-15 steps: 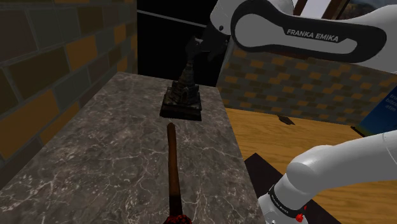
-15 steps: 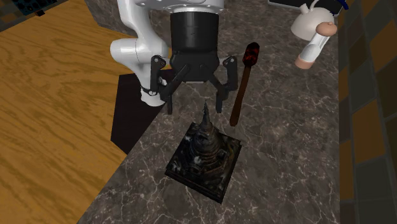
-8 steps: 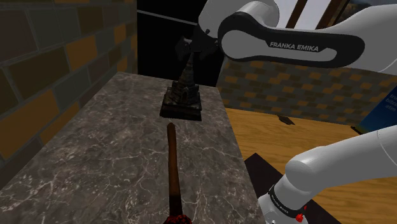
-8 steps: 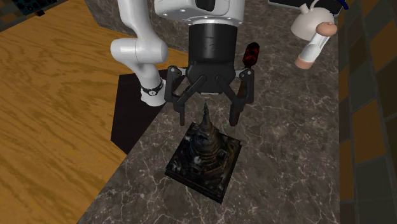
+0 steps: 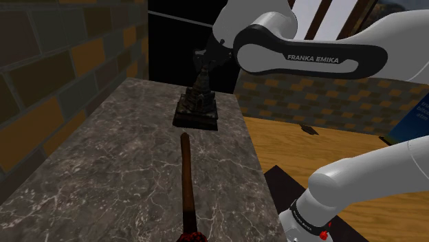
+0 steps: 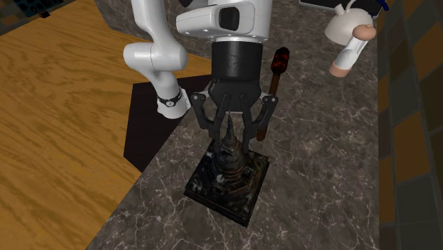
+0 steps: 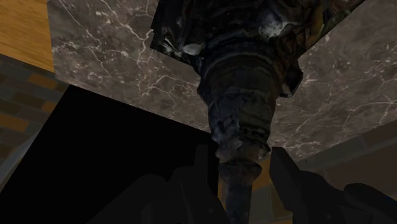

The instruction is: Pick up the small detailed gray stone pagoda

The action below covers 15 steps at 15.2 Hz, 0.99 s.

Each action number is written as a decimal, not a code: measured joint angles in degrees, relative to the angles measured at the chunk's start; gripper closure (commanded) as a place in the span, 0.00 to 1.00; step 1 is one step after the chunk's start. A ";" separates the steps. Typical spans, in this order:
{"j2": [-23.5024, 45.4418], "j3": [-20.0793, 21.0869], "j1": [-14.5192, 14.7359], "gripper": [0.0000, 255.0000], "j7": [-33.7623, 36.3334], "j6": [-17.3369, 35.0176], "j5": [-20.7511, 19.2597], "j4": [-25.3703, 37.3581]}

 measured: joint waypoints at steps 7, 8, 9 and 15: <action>0.00 0.00 -0.01 1.00 0.01 0.00 -0.01 0.00; 0.06 -0.07 0.00 1.00 -0.15 -0.39 0.05 0.35; 0.11 -0.12 0.02 1.00 -0.30 -0.94 0.11 0.89; 0.81 -0.39 -0.17 1.00 -1.38 -4.91 0.28 5.55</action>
